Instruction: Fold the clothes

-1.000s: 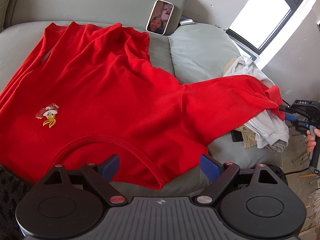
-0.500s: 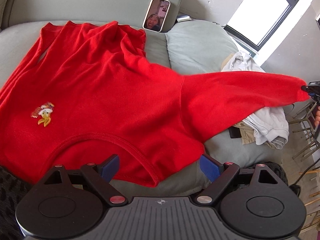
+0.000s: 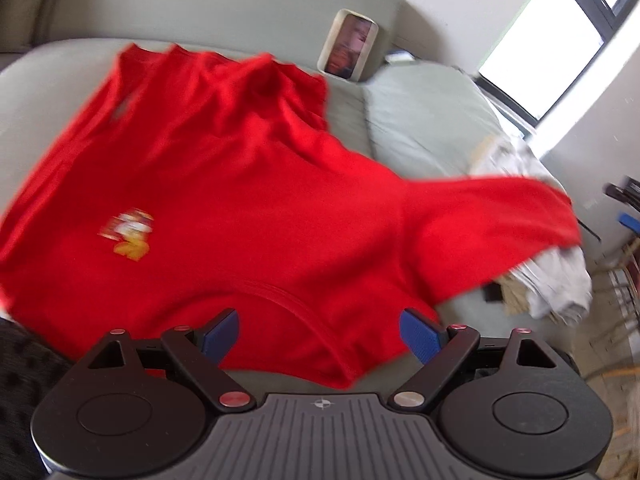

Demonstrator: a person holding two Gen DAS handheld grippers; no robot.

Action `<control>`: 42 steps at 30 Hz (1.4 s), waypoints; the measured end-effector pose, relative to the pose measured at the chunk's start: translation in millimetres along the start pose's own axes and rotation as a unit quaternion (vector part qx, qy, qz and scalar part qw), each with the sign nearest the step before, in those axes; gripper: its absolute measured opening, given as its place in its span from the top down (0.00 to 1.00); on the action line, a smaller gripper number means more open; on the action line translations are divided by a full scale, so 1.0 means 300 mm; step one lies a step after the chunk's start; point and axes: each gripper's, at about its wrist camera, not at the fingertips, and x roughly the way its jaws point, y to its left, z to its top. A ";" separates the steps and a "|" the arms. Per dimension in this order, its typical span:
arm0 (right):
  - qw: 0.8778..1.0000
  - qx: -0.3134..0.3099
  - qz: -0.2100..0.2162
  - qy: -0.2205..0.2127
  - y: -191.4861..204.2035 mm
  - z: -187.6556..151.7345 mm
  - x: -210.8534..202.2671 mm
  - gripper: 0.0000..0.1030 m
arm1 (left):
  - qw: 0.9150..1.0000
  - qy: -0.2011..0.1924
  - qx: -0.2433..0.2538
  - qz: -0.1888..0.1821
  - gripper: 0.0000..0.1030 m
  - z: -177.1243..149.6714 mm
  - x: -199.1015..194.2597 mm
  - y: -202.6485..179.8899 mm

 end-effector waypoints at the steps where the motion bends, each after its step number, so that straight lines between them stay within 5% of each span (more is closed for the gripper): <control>1: 0.999 0.003 0.035 0.002 0.037 -0.028 -0.042 0.36 | 1.000 -0.007 -0.004 0.011 0.17 0.008 -0.013 0.030; 9: 0.963 -0.046 0.255 0.077 0.427 -0.259 -0.168 0.36 | 0.987 -0.071 -0.045 0.139 0.17 0.110 -0.168 0.355; 15: 0.922 -0.106 0.342 0.146 0.759 -0.381 -0.181 0.36 | 0.969 -0.123 -0.092 0.193 0.17 0.187 -0.262 0.587; 19: 0.890 -0.101 0.394 0.206 0.963 -0.440 -0.163 0.40 | 0.963 -0.137 -0.121 0.200 0.17 0.217 -0.259 0.701; 22: 0.879 -0.086 0.406 0.236 1.103 -0.444 -0.140 0.44 | 0.959 -0.136 -0.146 0.201 0.19 0.268 -0.238 0.763; 27: 0.875 -0.059 0.427 0.221 1.251 -0.307 -0.160 0.45 | 0.954 -0.171 -0.201 0.145 0.17 0.411 -0.296 0.824; 30: 0.874 -0.054 0.448 0.182 1.286 -0.192 -0.217 0.44 | 0.956 -0.184 -0.207 0.093 0.16 0.497 -0.307 0.853; 34: 0.882 -0.068 0.449 0.129 1.351 -0.101 -0.252 0.39 | 0.953 -0.211 -0.207 0.070 0.14 0.579 -0.232 0.884; 37: 0.892 -0.102 0.415 0.145 1.455 -0.114 -0.158 0.39 | 0.950 -0.217 -0.219 0.044 0.14 0.566 -0.108 0.936; 42: 0.898 -0.168 0.344 0.218 1.620 -0.300 0.116 0.40 | 0.943 -0.164 -0.287 -0.027 0.16 0.548 0.058 1.046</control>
